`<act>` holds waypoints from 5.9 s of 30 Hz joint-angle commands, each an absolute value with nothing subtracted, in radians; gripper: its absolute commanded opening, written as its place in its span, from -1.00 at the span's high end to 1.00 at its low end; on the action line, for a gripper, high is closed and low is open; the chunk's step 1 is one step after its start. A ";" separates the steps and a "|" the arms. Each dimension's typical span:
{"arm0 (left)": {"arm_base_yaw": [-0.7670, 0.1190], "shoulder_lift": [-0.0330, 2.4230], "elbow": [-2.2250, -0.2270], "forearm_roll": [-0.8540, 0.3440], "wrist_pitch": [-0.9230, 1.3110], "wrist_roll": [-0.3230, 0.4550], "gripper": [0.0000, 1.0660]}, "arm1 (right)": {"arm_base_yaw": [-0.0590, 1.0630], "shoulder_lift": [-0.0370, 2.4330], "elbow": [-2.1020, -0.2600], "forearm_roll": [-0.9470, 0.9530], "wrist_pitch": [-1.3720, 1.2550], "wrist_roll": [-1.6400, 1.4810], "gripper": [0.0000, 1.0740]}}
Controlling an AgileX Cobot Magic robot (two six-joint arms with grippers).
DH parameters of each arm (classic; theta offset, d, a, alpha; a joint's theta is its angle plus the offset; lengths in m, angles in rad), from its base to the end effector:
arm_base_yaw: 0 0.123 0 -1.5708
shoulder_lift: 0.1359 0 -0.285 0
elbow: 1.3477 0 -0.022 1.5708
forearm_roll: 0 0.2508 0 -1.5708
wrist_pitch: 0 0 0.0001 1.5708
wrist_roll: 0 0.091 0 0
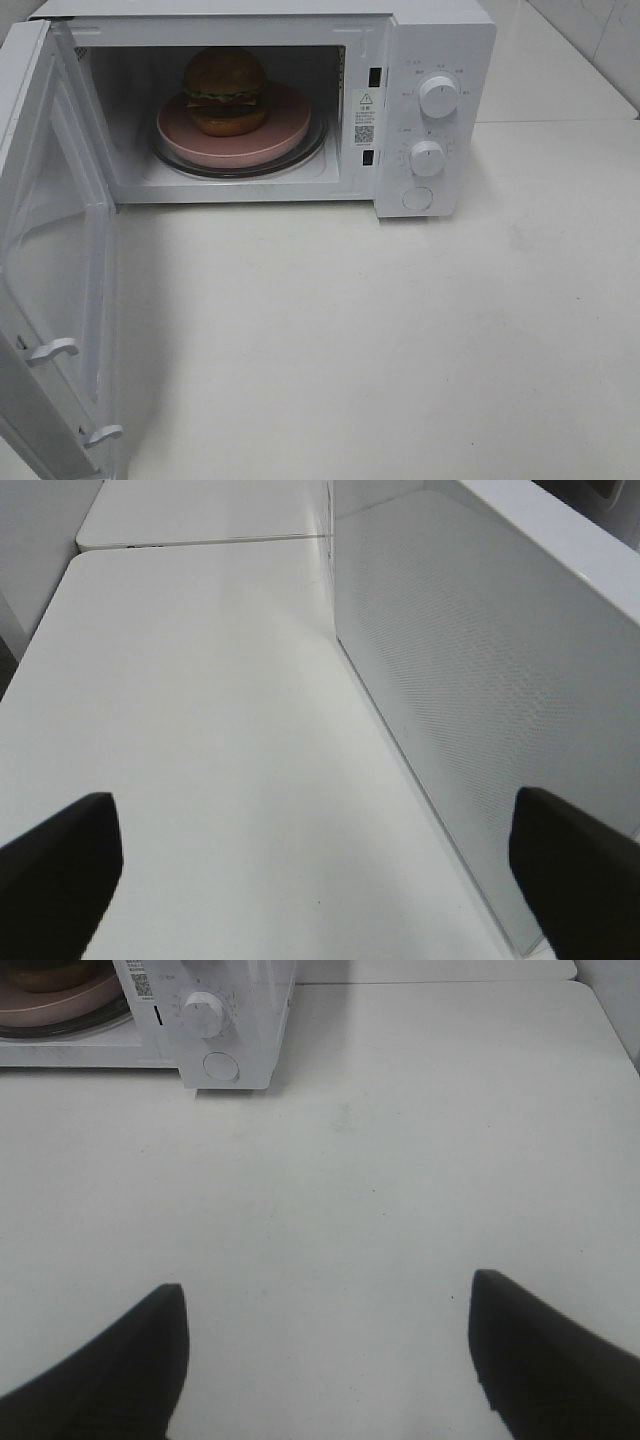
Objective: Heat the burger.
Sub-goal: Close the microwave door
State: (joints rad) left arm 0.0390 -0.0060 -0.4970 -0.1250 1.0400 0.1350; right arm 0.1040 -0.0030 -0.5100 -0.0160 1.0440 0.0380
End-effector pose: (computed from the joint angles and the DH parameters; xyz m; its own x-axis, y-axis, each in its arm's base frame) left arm -0.0045 -0.0100 0.2786 -0.4261 0.0544 -0.9030 0.0888 0.9959 0.0181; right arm -0.0056 -0.0019 0.2814 -0.4296 -0.0147 -0.9029 -0.0785 0.9967 0.0211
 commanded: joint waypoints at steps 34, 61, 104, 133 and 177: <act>0.041 -0.026 -0.494 -0.132 1.036 0.131 -0.83 | 0.098 -0.030 -0.510 -0.015 1.035 0.027 -0.40; 0.041 0.374 -0.546 -0.028 0.593 0.088 1.00 | 0.098 -0.030 -0.510 -0.015 1.035 0.027 -0.40; -0.114 0.885 -0.181 -0.057 -0.370 0.033 1.00 | 0.098 -0.030 -0.510 -0.015 1.035 0.027 -0.40; -0.159 1.425 -0.287 0.473 -0.898 -0.343 1.00 | 0.098 -0.030 -0.510 -0.015 1.035 0.027 -0.40; -0.660 1.860 -0.921 -0.030 -0.674 -0.138 1.00 | 0.098 -0.030 -0.510 -0.015 1.035 0.027 -0.40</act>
State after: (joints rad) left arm -0.6530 1.8600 -0.9050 -0.0110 -0.6810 -0.1420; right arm 0.1040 -0.0030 -0.5100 -0.0160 1.0440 0.0380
